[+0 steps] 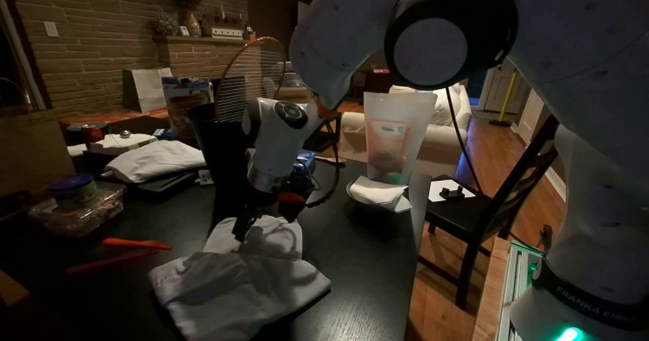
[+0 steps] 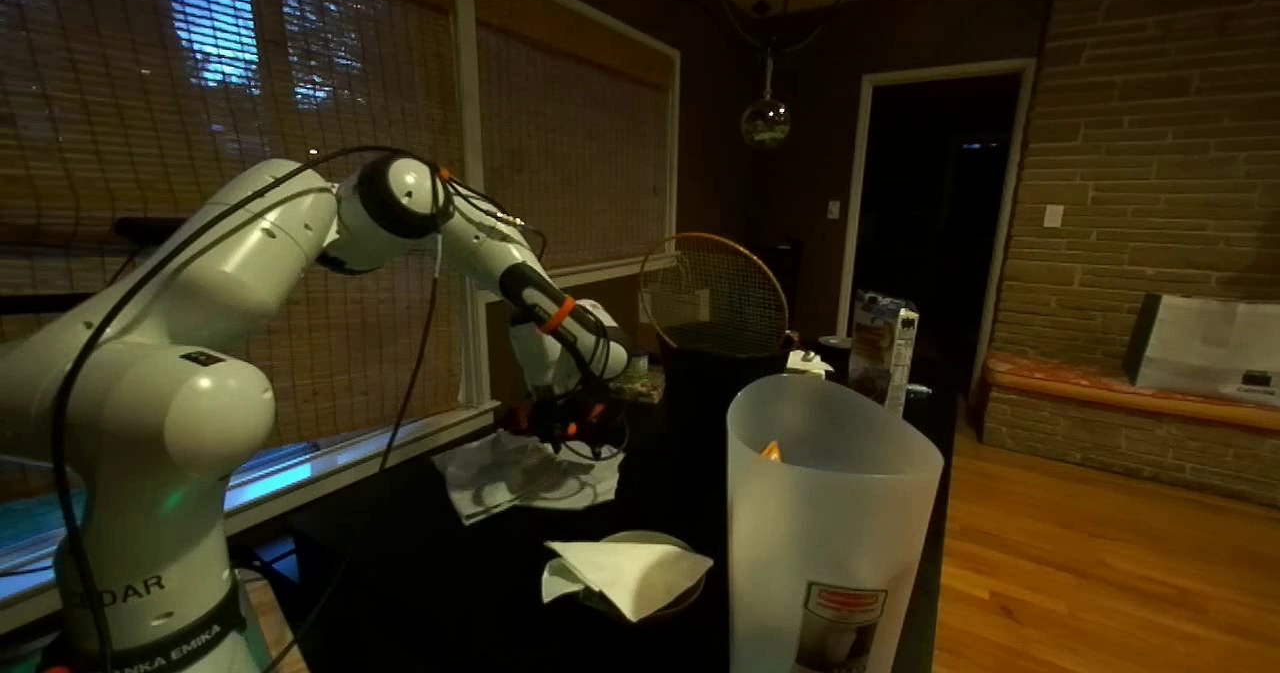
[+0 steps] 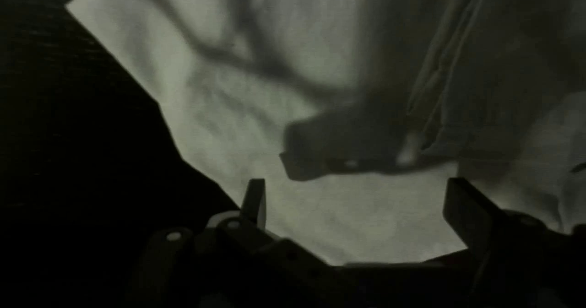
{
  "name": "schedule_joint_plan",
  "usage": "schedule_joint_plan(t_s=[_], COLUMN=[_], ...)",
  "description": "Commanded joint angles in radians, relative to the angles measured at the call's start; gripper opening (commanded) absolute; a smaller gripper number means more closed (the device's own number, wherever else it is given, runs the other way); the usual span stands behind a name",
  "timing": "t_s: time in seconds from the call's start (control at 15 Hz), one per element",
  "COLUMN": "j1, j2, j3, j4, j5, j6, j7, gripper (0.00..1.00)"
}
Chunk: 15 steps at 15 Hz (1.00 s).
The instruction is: Unfold the white bed sheet
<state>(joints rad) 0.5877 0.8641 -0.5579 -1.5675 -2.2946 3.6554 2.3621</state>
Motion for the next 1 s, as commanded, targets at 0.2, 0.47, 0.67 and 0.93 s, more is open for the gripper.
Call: schedule_joint_plan(t_s=[0.2, 0.47, 0.67, 0.93], j1=[-0.015, 0.007, -0.006, -0.004], j2=[0.122, 0.197, 0.220, 0.207], j3=[-0.035, -0.114, -0.151, -0.249], j4=[0.055, 0.076, 0.066, 0.018], j5=[0.003, -0.041, -0.049, -0.065], j6=[0.129, 0.225, 0.213, 0.139], j7=[0.109, 0.240, 0.319, 0.404], gripper=[1.00, 1.00, 1.00, 1.00])
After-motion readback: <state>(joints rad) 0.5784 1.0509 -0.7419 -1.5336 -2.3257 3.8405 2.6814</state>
